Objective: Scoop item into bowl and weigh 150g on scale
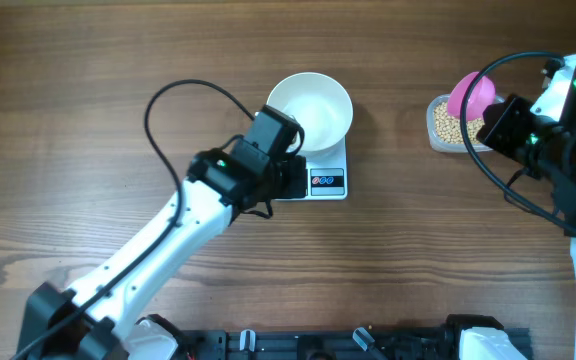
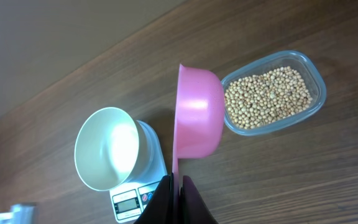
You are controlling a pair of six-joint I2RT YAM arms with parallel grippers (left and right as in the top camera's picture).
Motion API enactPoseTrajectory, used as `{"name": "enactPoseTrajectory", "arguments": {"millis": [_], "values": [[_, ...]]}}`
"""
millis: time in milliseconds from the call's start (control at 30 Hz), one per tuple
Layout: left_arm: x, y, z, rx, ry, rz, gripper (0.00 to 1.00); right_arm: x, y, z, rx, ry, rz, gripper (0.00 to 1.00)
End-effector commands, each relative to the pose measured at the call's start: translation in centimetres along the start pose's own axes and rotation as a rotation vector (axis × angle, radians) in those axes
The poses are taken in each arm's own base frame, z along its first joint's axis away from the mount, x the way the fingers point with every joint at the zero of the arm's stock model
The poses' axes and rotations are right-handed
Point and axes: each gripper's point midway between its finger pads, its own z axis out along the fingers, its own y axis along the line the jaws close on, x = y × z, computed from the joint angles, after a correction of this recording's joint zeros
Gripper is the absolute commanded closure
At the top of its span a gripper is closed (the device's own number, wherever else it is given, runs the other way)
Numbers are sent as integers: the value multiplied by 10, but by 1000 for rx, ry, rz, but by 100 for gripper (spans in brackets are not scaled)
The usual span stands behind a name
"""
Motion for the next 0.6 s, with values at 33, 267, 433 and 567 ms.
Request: {"name": "enactPoseTrajectory", "arguments": {"millis": [33, 267, 433, 567], "values": [[23, 12, 33, -47, 54, -25, 96, -5, -2, -3, 14, -19, -21, 96], [20, 0, 51, -74, -28, 52, 96, -5, -2, -3, 14, -19, -21, 96], [20, 6, 65, -149, -81, 90, 96, -5, -3, -3, 21, -22, -21, 96], [17, 3, 71, -137, -94, 90, 96, -6, -3, -3, 23, -23, -21, 96]]}}
